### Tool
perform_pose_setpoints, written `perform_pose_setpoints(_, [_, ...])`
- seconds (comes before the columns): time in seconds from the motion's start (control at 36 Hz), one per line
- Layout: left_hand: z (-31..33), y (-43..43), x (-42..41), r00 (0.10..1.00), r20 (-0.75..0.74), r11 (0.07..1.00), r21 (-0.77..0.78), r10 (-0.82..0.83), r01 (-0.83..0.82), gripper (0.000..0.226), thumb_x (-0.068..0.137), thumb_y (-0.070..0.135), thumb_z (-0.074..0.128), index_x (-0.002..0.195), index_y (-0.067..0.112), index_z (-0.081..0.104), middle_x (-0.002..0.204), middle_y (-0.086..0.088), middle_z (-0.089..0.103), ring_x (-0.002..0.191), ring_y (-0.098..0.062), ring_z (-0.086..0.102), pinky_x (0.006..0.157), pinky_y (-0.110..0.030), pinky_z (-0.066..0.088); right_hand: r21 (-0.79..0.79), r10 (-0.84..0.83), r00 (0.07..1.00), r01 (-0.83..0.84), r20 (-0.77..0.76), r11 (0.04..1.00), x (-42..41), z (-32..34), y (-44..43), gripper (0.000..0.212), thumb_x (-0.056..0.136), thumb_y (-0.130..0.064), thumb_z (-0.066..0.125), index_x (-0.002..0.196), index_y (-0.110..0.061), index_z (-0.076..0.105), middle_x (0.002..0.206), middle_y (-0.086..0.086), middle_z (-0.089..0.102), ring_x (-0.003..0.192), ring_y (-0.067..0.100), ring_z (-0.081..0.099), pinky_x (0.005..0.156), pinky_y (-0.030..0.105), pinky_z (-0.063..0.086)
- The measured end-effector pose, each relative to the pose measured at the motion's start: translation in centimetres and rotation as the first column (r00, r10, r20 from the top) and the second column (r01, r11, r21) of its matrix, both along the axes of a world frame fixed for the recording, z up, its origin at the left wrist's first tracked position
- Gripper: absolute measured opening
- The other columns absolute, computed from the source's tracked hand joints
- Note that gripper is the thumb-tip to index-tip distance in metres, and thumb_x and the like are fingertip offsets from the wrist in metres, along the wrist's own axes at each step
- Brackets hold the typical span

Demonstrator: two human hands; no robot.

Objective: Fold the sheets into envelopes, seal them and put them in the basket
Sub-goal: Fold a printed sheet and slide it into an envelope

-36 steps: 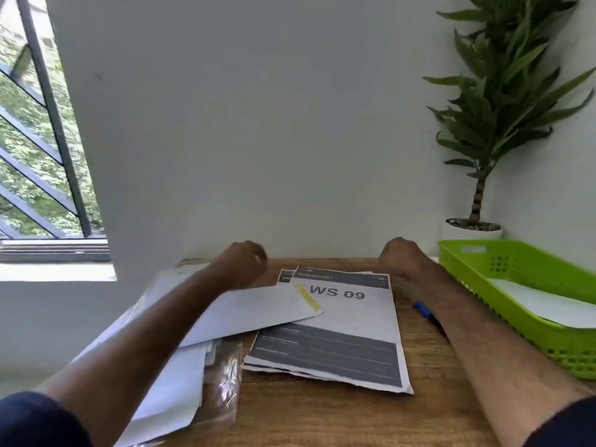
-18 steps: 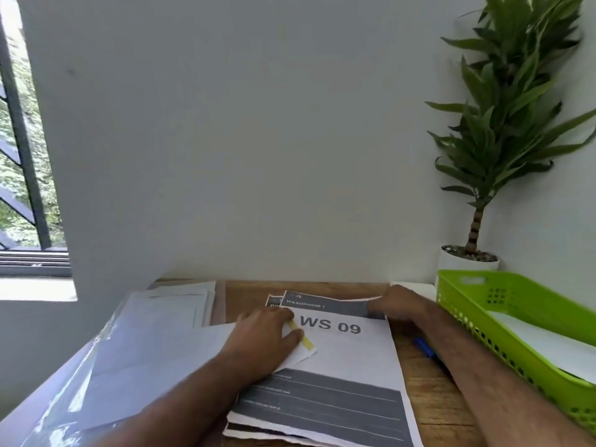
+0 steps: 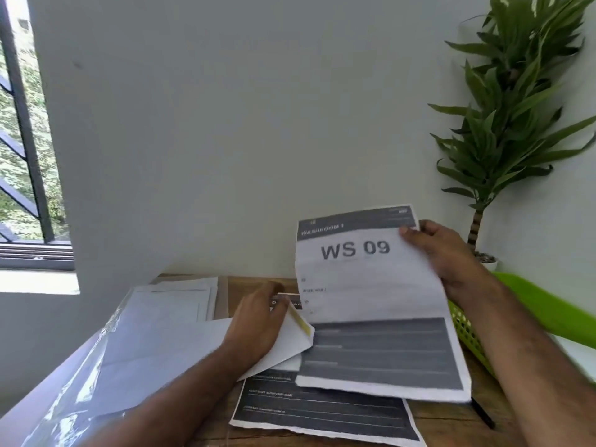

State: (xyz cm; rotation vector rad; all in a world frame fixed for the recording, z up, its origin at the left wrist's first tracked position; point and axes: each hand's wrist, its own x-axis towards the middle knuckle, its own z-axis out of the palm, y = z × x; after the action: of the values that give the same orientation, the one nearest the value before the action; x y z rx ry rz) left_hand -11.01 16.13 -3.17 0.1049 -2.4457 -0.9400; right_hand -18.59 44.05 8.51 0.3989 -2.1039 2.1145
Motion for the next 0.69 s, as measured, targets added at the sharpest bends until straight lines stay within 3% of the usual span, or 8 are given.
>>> perform_pose_setpoints(0.17, [0.3,-0.6,-0.6,0.996,-0.072,0.948,0.309,-0.055,0.075,0.034,0.093,0.049,0.056,0.108,0.024,0.072,0.099,0.009,0.076,0.098,-0.012,0.070,0.093,-0.039,0.054,-0.138,0.103,0.987,-0.085,0.124,0.987,1.2,1.8,0.7,0.027,0.102,-0.025,0.053,0.116,-0.006,0.064,0.087,0.009,0.078,0.065,0.016,0.073,0.047,0.020,0.055])
perform_pose_setpoints(0.25, [0.9,-0.6,-0.8,0.982,-0.040,0.723,0.672,-0.183,0.162,0.039,0.100,0.044,0.053,0.108,0.011,0.070,0.094,-0.010,0.077,0.096,-0.033,0.073,0.087,-0.044,0.057,0.098,0.038,0.986,-0.054,0.162,0.994,0.8,1.6,0.1,0.039,0.105,-0.021,0.048,0.139,-0.003,0.054,0.130,0.014,0.063,0.101,0.020,0.063,0.050,0.005,0.044])
perform_pose_setpoints(0.31, [1.4,-0.7,-0.4,0.959,-0.027,0.542,0.820,-0.283,0.183,0.054,0.100,0.051,0.045,0.116,0.004,0.066,0.093,-0.013,0.077,0.088,-0.032,0.073,0.079,-0.043,0.057,0.173,0.041,0.977,-0.078,0.208,0.982,0.0,0.8,-0.5,0.037,0.104,-0.016,0.051,0.140,-0.007,0.054,0.133,0.008,0.058,0.101,0.012,0.053,0.060,0.007,0.038])
perform_pose_setpoints(0.36, [2.2,-0.7,0.2,0.941,-0.049,0.396,0.899,-0.334,0.188,0.071,0.098,0.060,0.038,0.122,-0.003,0.063,0.097,-0.019,0.070,0.086,-0.035,0.066,0.069,-0.038,0.054,0.199,0.069,0.956,-0.129,0.284,0.972,-0.3,-0.6,-1.3,0.028,0.104,-0.015,0.052,0.130,-0.008,0.059,0.118,0.002,0.062,0.090,0.011,0.057,0.056,0.013,0.041])
perform_pose_setpoints(0.42, [2.9,-1.0,0.7,0.935,-0.085,0.289,0.938,-0.344,0.192,0.081,0.097,0.066,0.034,0.121,-0.006,0.062,0.096,-0.027,0.060,0.084,-0.039,0.059,0.064,-0.035,0.053,0.123,0.136,0.905,-0.201,0.404,0.972,-0.3,-2.2,-2.3,0.021,0.102,-0.019,0.054,0.107,-0.002,0.065,0.083,0.005,0.074,0.056,0.013,0.066,0.038,0.015,0.043])
perform_pose_setpoints(0.47, [3.2,-1.8,0.7,0.923,-0.106,0.228,0.953,-0.370,0.201,0.084,0.094,0.071,0.034,0.120,-0.003,0.065,0.108,-0.034,0.064,0.100,-0.050,0.063,0.081,-0.045,0.056,0.037,0.214,0.847,-0.264,0.486,0.964,-0.1,-4.0,-3.4,0.022,0.098,-0.017,0.057,0.093,0.002,0.066,0.061,0.013,0.072,0.043,0.020,0.066,0.037,0.018,0.047])
perform_pose_setpoints(0.58, [3.0,-3.0,0.4,0.957,-0.021,0.414,0.898,-0.291,0.146,0.051,0.094,0.041,0.061,0.113,-0.006,0.068,0.108,-0.030,0.071,0.095,-0.048,0.068,0.087,-0.056,0.053,-0.009,0.270,0.841,-0.301,0.469,0.954,-0.4,-6.5,-5.1,0.052,0.077,-0.008,0.068,0.125,0.010,0.062,0.107,0.027,0.073,0.085,0.035,0.073,0.072,0.041,0.062])
perform_pose_setpoints(0.69, [2.6,-3.3,0.5,0.987,0.005,0.601,0.793,-0.161,0.094,0.019,0.084,-0.003,0.066,0.102,-0.001,0.072,0.102,-0.028,0.074,0.074,-0.034,0.072,0.066,-0.037,0.058,0.019,0.309,0.859,-0.346,0.409,0.938,-0.8,-7.1,-5.7,0.037,0.091,-0.015,0.067,0.124,0.000,0.066,0.115,0.022,0.073,0.107,0.038,0.069,0.096,0.052,0.054])
